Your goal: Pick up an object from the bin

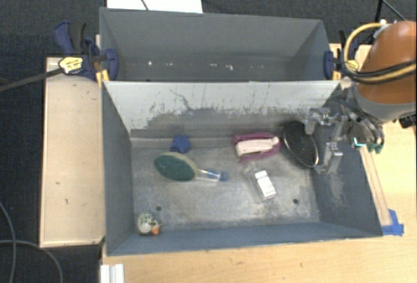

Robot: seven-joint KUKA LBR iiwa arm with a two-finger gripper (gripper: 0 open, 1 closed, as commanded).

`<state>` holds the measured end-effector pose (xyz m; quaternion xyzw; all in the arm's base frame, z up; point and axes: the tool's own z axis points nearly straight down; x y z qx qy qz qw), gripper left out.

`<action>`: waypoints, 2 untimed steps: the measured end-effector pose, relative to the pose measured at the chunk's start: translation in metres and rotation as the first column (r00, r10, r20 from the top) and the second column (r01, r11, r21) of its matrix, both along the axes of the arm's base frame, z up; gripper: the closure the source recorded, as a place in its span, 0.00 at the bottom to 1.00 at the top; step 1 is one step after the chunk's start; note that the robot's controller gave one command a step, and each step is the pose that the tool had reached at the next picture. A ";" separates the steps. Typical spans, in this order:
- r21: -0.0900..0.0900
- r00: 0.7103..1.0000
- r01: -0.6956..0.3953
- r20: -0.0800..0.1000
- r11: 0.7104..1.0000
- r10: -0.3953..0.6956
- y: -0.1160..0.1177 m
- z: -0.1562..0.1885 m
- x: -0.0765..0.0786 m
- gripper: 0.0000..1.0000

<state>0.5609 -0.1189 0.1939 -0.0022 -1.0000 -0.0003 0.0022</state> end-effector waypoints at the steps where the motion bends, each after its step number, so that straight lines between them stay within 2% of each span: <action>1: 0.000 0.915 0.404 0.005 0.915 -0.404 -0.014 -0.097 -0.019 0.00; 2: 0.000 0.943 0.333 0.017 0.943 -0.333 -0.036 -0.120 -0.006 0.00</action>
Offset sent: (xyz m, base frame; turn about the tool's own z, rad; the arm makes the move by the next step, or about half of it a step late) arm -0.0197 -0.0139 -0.0969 0.4145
